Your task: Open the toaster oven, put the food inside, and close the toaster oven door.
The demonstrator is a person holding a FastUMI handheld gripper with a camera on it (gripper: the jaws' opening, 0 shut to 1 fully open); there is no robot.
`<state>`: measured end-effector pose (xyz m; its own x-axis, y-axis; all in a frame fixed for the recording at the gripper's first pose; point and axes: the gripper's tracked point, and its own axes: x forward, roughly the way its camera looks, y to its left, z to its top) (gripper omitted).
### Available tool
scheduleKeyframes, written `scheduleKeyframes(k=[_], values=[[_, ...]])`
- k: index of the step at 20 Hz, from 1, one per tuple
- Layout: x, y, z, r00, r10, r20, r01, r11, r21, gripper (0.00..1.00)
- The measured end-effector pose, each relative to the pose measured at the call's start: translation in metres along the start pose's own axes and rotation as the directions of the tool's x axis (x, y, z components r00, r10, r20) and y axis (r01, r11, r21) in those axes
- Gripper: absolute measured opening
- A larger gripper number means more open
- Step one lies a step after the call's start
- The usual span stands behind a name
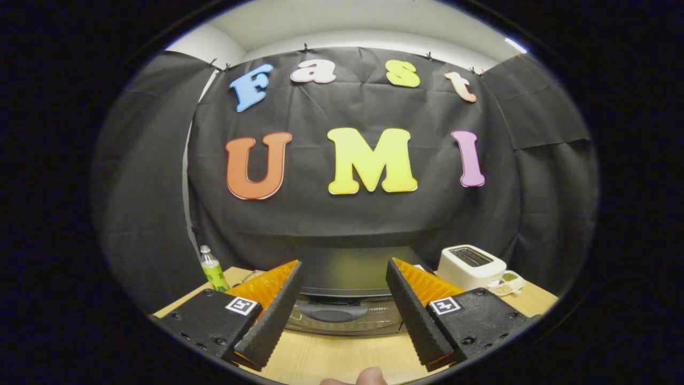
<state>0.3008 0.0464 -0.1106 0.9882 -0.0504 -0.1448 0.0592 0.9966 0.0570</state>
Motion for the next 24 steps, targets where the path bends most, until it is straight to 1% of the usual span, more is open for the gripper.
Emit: scheduleKeyframes(k=[4,6,9,12,13,14,17,20,21,22,23,24], values=[[0.036,0.002,-0.037,0.998,-0.038,-0.042,0.038,0.999,-0.006,1.00],[0.050,-0.001,-0.048,0.997,-0.057,-0.053,0.057,0.998,-0.014,1.00],[0.065,0.002,-0.064,0.995,-0.064,-0.076,0.061,0.997,-0.044,1.00],[0.073,0.000,-0.081,0.991,-0.074,-0.109,0.072,0.997,-0.022,1.00],[0.075,-0.001,-0.089,0.989,-0.070,-0.130,0.069,0.998,-0.013,1.00],[0.072,-0.002,-0.086,0.992,-0.072,-0.103,0.072,0.997,0.002,1.00],[0.072,-0.001,-0.092,0.990,-0.071,-0.125,0.071,0.997,-0.001,1.00],[0.071,-0.001,-0.092,0.992,-0.048,-0.115,0.048,0.999,-0.005,1.00],[0.068,0.000,-0.093,0.993,-0.035,-0.110,0.036,0.999,0.003,1.00],[0.065,-0.003,-0.100,0.993,-0.023,-0.117,0.028,0.999,0.042,1.00],[0.061,-0.002,-0.097,0.995,-0.014,-0.101,0.022,0.997,0.074,1.00],[0.059,-0.002,-0.100,0.995,-0.013,-0.100,0.018,0.998,0.058,1.00]])
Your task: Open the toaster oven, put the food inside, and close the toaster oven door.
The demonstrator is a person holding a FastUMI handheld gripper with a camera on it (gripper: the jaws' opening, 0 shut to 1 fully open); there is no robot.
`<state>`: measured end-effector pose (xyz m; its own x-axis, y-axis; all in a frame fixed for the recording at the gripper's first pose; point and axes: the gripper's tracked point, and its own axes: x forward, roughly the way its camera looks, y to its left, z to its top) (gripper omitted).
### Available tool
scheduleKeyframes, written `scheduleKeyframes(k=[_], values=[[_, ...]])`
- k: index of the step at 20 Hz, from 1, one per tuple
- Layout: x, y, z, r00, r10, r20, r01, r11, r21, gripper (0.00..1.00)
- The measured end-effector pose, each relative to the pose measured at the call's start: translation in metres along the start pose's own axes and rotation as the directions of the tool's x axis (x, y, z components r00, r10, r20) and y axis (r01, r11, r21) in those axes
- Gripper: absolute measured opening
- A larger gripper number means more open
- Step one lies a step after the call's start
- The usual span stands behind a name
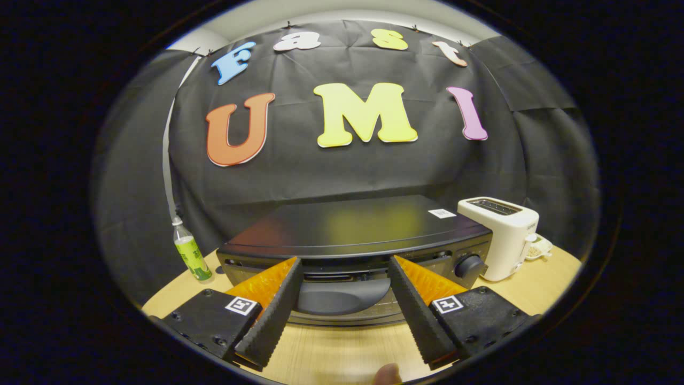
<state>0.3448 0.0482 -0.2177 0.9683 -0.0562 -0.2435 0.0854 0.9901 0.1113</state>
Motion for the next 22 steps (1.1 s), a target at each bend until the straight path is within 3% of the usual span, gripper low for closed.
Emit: scheduleKeyframes(k=[10,18,22], values=[[-0.059,-0.002,-0.044,0.991,-0.046,-0.122,0.034,0.994,-0.102,1.00],[-0.083,-0.008,-0.071,0.975,0.022,-0.223,-0.051,0.991,-0.123,0.99],[-0.083,-0.009,-0.077,0.973,0.017,-0.230,-0.055,0.986,-0.158,0.99]])
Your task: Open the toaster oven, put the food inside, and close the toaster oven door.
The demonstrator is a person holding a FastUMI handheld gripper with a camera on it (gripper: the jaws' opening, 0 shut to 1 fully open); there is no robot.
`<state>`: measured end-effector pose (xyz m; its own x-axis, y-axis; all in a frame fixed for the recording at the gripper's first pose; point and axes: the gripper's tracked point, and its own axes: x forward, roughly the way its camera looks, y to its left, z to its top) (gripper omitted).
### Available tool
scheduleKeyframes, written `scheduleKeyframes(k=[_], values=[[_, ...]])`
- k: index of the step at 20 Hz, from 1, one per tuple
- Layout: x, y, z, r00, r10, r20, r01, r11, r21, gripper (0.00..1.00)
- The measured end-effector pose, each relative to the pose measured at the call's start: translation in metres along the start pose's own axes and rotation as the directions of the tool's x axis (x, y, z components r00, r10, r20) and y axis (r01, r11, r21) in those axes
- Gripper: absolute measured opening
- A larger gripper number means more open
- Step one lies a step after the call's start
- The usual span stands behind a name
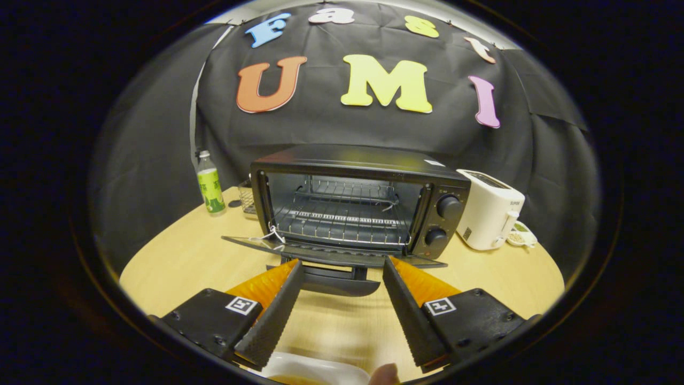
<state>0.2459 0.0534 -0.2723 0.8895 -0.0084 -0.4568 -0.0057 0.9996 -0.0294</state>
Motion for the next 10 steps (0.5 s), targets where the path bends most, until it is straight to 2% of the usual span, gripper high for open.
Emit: scheduleKeyframes(k=[10], values=[[-0.009,0.004,-0.038,0.992,0.036,-0.122,-0.030,0.998,0.050,0.98]])
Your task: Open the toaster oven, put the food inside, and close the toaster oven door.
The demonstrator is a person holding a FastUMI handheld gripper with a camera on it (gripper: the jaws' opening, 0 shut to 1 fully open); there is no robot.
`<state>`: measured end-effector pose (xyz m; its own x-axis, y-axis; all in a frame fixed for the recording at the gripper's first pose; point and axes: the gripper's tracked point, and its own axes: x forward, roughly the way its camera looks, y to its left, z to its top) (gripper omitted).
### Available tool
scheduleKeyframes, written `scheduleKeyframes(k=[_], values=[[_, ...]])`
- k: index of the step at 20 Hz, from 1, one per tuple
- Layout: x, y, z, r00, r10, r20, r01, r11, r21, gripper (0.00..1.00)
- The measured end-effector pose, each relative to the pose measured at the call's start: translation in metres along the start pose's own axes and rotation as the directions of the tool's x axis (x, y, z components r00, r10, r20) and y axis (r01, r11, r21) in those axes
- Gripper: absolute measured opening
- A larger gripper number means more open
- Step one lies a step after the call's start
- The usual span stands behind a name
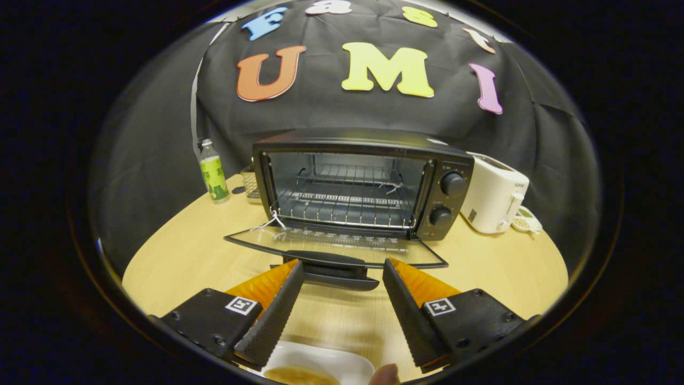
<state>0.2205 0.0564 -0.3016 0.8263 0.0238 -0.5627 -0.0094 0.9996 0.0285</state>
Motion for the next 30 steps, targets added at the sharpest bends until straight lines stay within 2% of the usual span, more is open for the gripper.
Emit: scheduleKeyframes(k=[5,11,16,20,25,27,30], values=[[0.006,0.001,-0.030,0.991,0.041,-0.131,-0.034,0.998,0.052,0.98],[-0.001,-0.007,-0.020,0.996,0.012,-0.088,-0.008,0.999,0.037,0.97],[-0.037,0.002,-0.020,0.995,0.061,-0.075,-0.056,0.996,0.064,0.98],[-0.090,0.013,-0.012,0.992,0.105,0.071,-0.109,0.992,0.059,0.99],[-0.146,0.024,-0.022,0.965,0.122,0.231,-0.136,0.990,0.045,1.00],[-0.157,0.025,-0.037,0.960,0.119,0.252,-0.141,0.988,0.068,1.00],[-0.155,0.027,-0.071,0.970,0.112,0.214,-0.131,0.988,0.080,1.00]])
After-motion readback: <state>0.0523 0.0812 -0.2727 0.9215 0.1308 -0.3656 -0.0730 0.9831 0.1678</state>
